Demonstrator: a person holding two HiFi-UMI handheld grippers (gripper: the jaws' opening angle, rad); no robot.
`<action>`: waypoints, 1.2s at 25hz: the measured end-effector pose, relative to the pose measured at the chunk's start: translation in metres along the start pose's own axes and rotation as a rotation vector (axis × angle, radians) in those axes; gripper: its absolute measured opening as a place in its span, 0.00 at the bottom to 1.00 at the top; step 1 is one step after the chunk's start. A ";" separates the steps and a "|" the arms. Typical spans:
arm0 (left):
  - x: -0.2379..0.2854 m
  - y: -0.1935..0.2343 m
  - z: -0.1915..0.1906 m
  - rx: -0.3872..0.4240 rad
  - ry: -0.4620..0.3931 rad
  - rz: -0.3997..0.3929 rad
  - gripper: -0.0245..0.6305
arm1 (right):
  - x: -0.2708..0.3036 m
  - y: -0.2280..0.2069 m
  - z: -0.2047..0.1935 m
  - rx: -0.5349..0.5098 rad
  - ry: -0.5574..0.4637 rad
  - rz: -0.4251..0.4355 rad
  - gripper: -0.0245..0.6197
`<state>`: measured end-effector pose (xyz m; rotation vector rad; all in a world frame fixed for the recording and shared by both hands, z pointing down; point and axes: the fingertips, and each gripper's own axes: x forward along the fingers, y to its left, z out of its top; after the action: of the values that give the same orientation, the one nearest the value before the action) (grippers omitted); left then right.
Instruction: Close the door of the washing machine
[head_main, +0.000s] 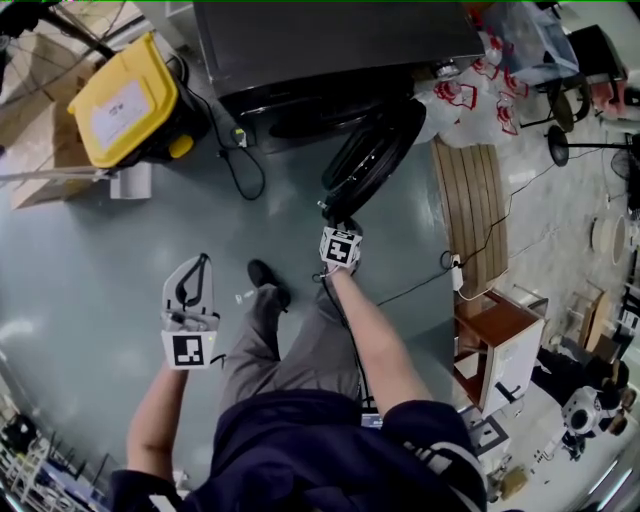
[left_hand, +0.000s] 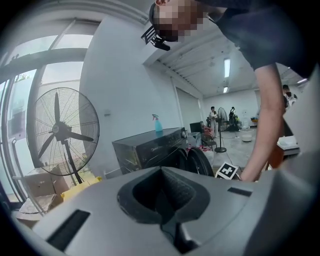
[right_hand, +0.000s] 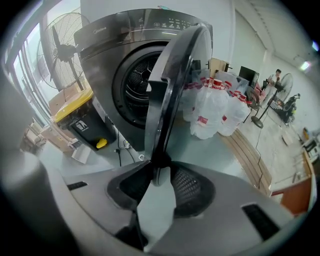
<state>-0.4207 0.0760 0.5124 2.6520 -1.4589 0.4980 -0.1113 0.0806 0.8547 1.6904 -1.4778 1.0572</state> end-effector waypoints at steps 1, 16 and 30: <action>0.000 0.004 -0.001 -0.007 0.003 -0.001 0.07 | 0.002 0.004 0.001 0.000 0.003 0.000 0.25; -0.013 0.065 -0.015 0.137 0.025 -0.048 0.07 | 0.026 0.072 0.044 0.093 -0.019 0.001 0.28; 0.034 0.094 -0.001 -0.023 0.029 0.102 0.07 | 0.057 0.120 0.095 0.202 0.001 0.048 0.30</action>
<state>-0.4822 -0.0022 0.5160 2.5516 -1.5880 0.5223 -0.2125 -0.0477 0.8568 1.7981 -1.4582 1.2693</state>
